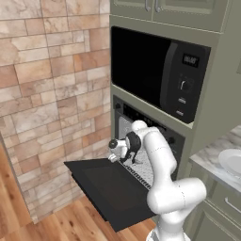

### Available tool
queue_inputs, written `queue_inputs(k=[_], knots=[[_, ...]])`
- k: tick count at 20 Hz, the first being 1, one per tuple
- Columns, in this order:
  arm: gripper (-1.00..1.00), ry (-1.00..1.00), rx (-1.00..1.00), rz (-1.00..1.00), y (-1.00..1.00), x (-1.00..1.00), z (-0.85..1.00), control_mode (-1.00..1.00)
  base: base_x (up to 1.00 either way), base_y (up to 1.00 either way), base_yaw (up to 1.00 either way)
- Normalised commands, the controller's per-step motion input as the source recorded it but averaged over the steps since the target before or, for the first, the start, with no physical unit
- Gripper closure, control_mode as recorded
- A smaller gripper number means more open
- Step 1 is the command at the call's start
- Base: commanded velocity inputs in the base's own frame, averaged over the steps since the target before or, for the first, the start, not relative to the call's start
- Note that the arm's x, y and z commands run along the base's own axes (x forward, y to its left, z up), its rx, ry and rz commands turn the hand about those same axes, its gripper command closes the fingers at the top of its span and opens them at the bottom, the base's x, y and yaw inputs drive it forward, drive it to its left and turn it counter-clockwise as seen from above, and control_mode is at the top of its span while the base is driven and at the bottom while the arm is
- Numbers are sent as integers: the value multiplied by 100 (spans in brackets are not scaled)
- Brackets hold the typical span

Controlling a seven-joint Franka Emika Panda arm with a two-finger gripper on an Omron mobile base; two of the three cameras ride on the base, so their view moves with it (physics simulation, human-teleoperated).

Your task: Place the fish on the bottom rack of the oven, and slide the tray back inside. Close the oven door.

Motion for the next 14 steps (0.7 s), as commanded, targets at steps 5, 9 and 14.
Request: queue_inputs(k=[5,9,14], knots=[[-100,0,-3,-7,50,-61,41,-100,0,0,0],[-100,4,-3,0,68,-74,27,-100,0,0,0],[-100,0,0,0,56,-98,4,-100,0,0,0]])
